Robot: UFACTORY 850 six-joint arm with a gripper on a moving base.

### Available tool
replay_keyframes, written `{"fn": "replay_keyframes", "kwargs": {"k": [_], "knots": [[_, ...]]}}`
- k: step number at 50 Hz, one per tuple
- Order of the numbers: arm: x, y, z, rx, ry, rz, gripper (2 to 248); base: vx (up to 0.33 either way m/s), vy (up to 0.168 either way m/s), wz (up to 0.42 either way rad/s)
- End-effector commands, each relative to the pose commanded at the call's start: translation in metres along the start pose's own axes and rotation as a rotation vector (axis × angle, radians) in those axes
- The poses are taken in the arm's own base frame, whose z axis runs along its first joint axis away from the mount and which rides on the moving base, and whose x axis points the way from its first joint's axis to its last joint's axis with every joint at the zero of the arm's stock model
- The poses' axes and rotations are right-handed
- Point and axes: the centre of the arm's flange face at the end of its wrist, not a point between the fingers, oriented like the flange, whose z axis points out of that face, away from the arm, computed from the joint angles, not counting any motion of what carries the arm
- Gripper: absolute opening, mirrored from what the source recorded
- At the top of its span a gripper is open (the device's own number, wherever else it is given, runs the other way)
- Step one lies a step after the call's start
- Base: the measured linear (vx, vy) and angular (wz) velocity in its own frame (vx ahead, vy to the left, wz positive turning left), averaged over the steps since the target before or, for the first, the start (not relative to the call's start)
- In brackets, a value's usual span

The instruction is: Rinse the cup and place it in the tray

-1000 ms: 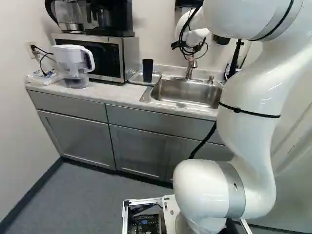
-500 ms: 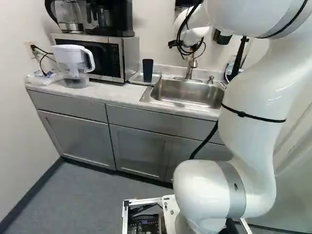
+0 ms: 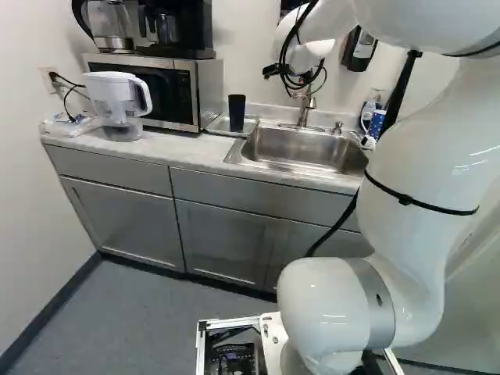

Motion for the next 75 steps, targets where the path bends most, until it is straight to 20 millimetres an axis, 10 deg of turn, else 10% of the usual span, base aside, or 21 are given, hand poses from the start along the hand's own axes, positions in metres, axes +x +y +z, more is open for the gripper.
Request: {"fn": "replay_keyframes", "kwargs": {"k": [75], "knots": [[-0.061,-0.012,-0.075,0.011,-0.381,-0.017,247,0.000,0.000,0.000]]}}
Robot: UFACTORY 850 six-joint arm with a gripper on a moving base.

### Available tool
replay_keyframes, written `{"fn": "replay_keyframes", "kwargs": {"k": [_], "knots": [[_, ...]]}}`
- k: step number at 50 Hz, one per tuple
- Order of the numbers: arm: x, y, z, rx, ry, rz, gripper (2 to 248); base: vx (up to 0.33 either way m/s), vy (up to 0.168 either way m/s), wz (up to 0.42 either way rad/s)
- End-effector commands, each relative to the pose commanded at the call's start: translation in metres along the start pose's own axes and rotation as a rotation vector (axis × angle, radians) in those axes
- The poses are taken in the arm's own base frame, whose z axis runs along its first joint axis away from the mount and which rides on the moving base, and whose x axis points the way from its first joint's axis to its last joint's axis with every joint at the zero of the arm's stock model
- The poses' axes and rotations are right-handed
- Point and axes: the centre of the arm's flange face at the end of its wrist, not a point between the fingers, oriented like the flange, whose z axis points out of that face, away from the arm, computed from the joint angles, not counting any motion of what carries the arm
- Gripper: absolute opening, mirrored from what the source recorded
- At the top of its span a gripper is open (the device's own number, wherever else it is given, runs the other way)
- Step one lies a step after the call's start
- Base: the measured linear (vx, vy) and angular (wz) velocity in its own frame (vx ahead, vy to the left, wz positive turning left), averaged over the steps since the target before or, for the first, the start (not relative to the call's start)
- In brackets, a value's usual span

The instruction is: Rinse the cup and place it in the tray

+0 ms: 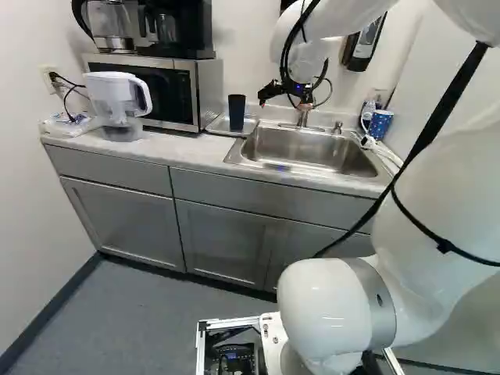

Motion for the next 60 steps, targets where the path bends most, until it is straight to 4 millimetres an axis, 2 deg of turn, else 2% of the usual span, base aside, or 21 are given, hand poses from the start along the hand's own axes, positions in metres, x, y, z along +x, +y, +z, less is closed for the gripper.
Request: {"fn": "replay_keyframes", "kwargs": {"k": [18,60], "knots": [[-0.016,0.012,-0.008,-0.021,-0.092,0.018,247,0.000,0.000,0.000],[-0.029,0.074,-0.024,-0.122,-0.084,0.119,247,0.000,0.000,0.000]]}}
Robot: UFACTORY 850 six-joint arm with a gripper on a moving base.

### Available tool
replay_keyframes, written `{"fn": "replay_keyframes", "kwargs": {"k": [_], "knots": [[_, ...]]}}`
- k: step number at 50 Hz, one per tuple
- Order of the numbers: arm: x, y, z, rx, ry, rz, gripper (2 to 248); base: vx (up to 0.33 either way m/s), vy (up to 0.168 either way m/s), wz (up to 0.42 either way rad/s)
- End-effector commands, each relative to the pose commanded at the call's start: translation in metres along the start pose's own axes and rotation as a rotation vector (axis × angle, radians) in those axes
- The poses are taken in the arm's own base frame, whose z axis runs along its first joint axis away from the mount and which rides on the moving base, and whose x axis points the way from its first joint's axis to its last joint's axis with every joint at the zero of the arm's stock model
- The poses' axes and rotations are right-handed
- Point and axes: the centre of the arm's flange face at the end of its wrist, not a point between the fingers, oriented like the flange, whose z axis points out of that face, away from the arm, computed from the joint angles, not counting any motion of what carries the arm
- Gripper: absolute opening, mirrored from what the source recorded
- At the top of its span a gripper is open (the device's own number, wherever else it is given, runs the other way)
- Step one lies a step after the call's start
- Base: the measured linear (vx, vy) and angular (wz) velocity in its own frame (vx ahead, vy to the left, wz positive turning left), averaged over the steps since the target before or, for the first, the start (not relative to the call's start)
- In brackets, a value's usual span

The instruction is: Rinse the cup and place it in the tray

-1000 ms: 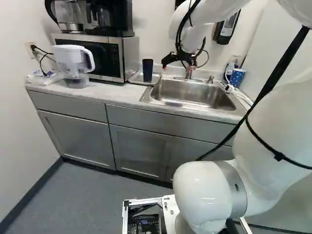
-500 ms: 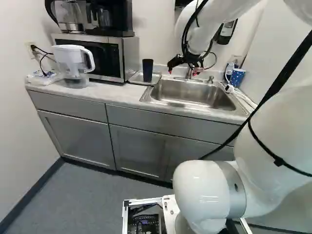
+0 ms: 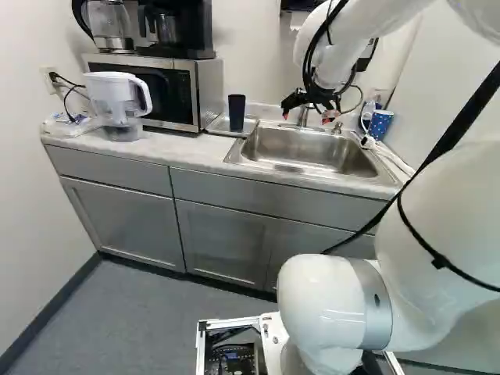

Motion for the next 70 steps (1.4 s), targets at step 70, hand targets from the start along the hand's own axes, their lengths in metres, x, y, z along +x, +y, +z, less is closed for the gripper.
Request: {"fn": "replay_keyframes", "kwargs": {"k": [70], "knots": [[-0.0003,0.0044,-0.0004,-0.007,0.000,0.007,247,-0.002,0.000,0.000]]}}
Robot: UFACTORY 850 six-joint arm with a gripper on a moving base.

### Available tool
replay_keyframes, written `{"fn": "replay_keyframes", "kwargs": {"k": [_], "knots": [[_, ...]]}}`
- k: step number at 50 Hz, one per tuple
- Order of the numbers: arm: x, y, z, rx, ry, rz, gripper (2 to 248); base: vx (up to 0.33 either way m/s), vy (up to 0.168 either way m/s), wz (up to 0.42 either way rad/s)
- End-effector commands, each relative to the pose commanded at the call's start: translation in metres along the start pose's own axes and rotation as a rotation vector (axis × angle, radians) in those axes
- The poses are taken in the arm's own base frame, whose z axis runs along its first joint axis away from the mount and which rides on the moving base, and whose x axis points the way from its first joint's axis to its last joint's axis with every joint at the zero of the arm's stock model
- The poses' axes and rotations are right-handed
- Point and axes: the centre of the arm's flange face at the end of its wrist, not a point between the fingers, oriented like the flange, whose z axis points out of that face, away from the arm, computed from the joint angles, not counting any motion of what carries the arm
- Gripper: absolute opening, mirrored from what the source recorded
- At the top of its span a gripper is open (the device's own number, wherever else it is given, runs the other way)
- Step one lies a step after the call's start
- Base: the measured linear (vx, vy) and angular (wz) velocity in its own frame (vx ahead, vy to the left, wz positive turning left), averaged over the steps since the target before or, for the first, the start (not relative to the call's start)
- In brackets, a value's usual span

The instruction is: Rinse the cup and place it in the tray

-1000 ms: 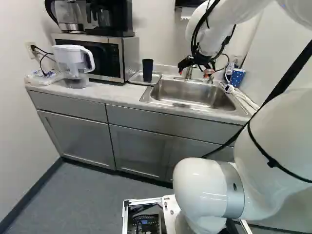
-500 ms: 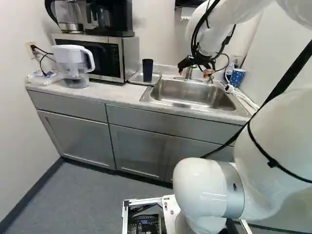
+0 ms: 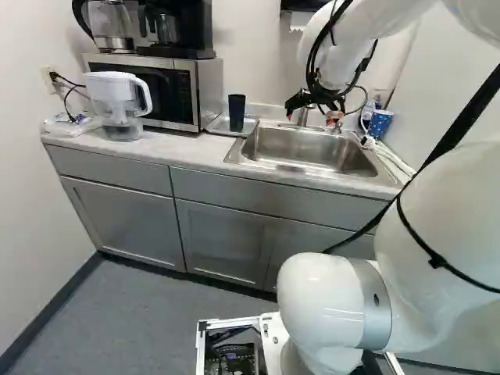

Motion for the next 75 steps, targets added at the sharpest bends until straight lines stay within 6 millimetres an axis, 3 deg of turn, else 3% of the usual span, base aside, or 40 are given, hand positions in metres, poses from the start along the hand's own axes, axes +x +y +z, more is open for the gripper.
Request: {"fn": "replay_keyframes", "kwargs": {"k": [75], "knots": [[0.0000,0.0000,0.0000,0.000,0.000,0.000,247,-0.143,-0.005,-0.008]]}}
